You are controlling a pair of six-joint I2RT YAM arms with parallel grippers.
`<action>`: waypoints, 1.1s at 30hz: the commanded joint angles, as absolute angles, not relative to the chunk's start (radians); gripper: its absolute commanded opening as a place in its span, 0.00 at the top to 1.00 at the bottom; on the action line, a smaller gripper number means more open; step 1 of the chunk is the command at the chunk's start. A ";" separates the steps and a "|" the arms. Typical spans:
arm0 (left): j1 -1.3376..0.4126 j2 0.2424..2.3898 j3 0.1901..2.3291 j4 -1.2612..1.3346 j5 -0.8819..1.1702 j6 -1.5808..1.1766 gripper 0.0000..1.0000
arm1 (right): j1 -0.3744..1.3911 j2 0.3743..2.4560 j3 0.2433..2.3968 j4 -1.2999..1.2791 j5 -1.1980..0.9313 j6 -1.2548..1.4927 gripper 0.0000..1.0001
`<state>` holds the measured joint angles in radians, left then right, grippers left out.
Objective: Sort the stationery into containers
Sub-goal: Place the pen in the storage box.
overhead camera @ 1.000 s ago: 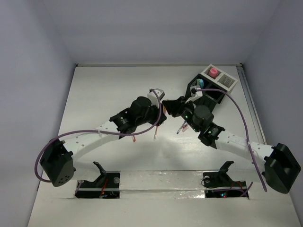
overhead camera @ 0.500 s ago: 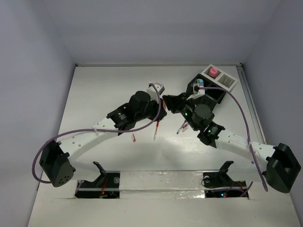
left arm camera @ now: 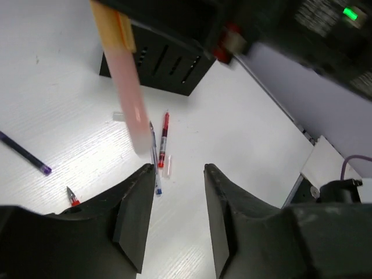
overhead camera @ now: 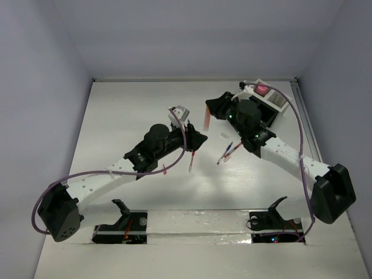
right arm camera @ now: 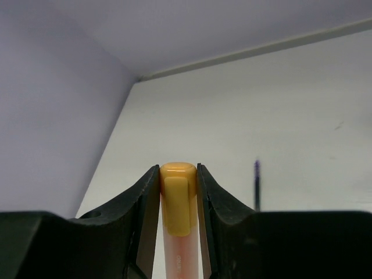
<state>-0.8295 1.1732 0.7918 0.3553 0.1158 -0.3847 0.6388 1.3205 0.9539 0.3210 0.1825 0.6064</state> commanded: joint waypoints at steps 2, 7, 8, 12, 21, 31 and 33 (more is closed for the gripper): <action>-0.841 1.071 0.720 0.462 0.172 -0.379 0.60 | 0.514 1.367 1.078 0.315 0.227 0.569 1.00; -0.841 1.002 0.634 0.468 0.150 -0.368 0.45 | 0.393 1.391 1.138 0.321 0.334 0.425 1.00; -0.841 0.979 0.611 0.474 0.140 -0.364 0.43 | 0.378 1.399 1.144 0.325 0.344 0.402 1.00; -0.841 0.936 0.560 0.512 0.112 -0.341 0.28 | 0.319 1.451 1.161 0.399 0.423 0.240 1.00; -0.841 0.888 0.496 0.552 0.022 -0.295 0.01 | 0.273 1.626 1.196 0.599 0.557 -0.049 1.00; -0.841 0.839 0.448 0.575 -0.037 -0.282 0.01 | 0.273 1.732 1.175 0.733 0.542 -0.078 1.00; -0.841 0.850 0.449 0.575 -0.035 -0.282 0.01 | 0.273 1.744 1.141 0.777 0.542 -0.071 1.00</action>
<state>-0.8379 0.8490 0.4515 0.5091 -0.0223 -0.2962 0.2806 1.7393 1.1477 0.6094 0.5217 -0.0570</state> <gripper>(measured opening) 0.989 0.338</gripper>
